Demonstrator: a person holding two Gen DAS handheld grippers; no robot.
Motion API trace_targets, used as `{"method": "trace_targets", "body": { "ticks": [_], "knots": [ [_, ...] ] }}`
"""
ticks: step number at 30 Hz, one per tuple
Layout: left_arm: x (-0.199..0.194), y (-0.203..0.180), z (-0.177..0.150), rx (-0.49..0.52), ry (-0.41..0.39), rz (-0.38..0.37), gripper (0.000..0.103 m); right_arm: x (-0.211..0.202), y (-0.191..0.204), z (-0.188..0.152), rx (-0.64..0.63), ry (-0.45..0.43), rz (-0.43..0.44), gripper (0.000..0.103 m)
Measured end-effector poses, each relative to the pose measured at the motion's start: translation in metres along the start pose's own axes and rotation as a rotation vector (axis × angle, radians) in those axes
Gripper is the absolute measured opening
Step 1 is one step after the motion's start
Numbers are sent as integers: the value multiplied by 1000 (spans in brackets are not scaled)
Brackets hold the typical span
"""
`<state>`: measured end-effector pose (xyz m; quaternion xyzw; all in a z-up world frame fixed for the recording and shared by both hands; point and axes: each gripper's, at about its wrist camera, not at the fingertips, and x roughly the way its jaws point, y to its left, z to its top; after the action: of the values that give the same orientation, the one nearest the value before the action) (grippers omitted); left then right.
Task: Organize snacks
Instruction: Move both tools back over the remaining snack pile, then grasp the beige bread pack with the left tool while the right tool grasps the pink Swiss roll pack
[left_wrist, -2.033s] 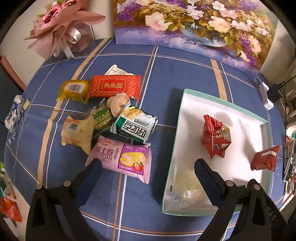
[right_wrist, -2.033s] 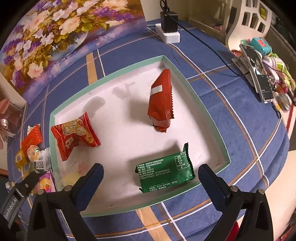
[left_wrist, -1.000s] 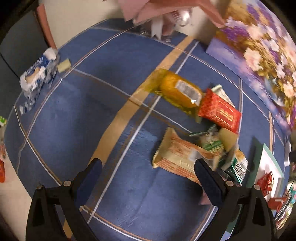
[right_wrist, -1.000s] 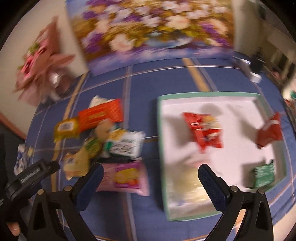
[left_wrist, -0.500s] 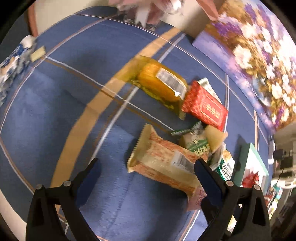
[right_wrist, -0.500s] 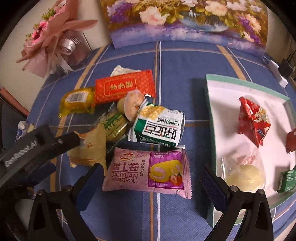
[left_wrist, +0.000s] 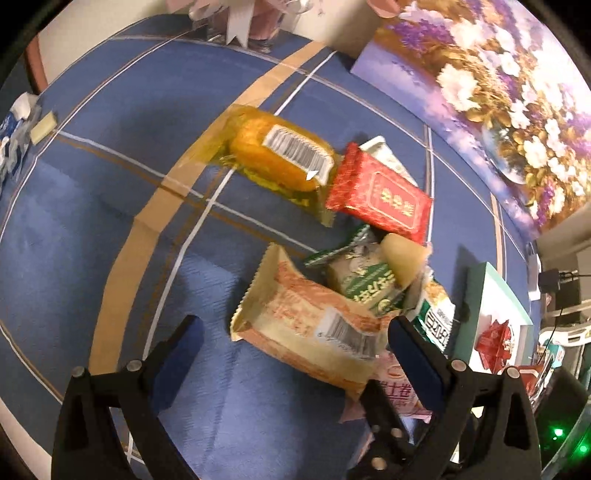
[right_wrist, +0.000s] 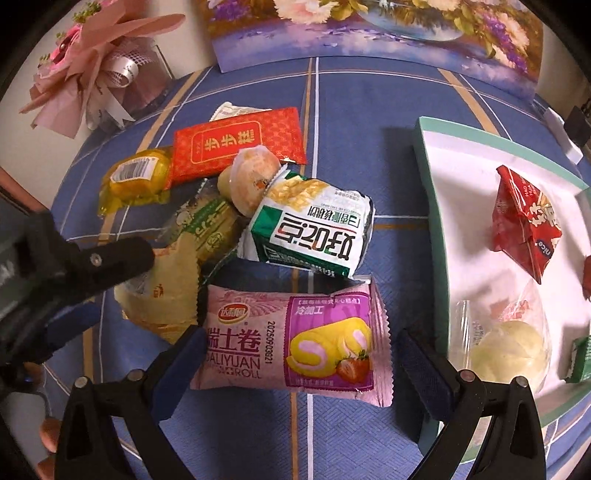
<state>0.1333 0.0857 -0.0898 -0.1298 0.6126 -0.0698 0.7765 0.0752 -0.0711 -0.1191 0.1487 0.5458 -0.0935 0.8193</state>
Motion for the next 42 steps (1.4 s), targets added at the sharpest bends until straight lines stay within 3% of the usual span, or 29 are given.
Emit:
{"method": "trace_targets", "body": {
  "ticks": [8, 14, 18, 36, 42],
  "knots": [
    [20, -13, 0, 52, 41, 45, 100, 2, 1, -1, -10, 6, -5, 103],
    [21, 19, 7, -87, 23, 122, 100, 7, 4, 1, -17, 11, -9, 103],
    [25, 32, 9, -118, 34, 135, 100, 11, 10, 0, -32, 18, -18, 103],
    [38, 28, 29, -64, 1, 151, 100, 18, 19, -6, -68, 36, -26, 103],
    [43, 25, 34, -36, -11, 188, 100, 19, 18, -5, -73, 37, -26, 103]
  ]
}}
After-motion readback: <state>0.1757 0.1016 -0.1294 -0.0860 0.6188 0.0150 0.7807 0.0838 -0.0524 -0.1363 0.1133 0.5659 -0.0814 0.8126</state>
